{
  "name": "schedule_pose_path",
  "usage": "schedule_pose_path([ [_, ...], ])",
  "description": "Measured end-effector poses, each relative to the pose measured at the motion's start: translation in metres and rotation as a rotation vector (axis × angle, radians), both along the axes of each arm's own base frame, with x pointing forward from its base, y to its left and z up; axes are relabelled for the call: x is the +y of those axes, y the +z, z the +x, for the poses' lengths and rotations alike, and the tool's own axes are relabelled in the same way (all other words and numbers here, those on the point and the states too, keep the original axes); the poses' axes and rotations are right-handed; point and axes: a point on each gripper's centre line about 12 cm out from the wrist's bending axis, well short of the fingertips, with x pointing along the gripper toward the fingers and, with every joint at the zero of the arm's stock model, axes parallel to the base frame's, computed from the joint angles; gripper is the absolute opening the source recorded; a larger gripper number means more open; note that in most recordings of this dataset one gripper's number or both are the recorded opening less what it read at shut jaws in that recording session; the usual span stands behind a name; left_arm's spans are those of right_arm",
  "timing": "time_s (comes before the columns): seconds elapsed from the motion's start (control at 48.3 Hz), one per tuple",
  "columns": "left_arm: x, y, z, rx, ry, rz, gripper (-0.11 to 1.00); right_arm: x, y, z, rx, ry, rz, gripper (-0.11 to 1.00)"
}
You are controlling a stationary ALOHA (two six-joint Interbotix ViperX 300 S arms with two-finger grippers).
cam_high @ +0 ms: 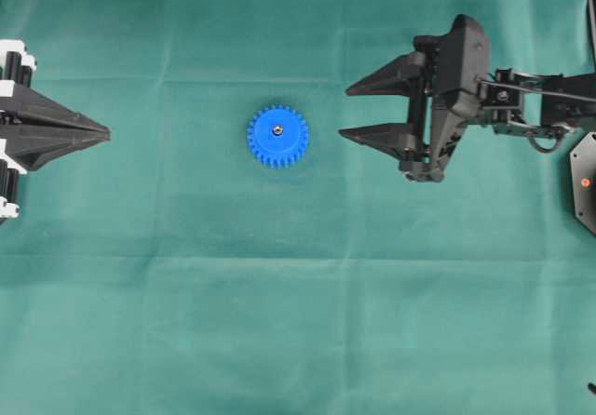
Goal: Insert the shaft placed at a random location into the center hole of the medium gear at another random location.
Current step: 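Open the right gripper and retract it rightward from the gear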
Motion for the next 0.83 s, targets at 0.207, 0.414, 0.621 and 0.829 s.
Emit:
schedule_pose_path([
  [0.207,0.0000,0.0006,0.0001,-0.002,0.000,0.000,0.00,0.0004,0.0021,-0.0071,-0.008,-0.002,-0.001,0.69],
  [0.414,0.0000,0.0006,0.0001,-0.002,0.000,0.000,0.00,0.0011,0.0009,-0.0079,0.003,0.001,0.000,0.69],
  [0.621,0.0000,0.0003,0.0003,0.000,0.000,0.000,0.00,0.0012,0.0002,-0.0085,0.012,0.002,0.001,0.69],
  [0.829,0.0000,0.0008,0.0001,-0.003,0.000,0.000,0.00,0.0007,0.0000,-0.0086,0.014,-0.001,0.002,0.69],
])
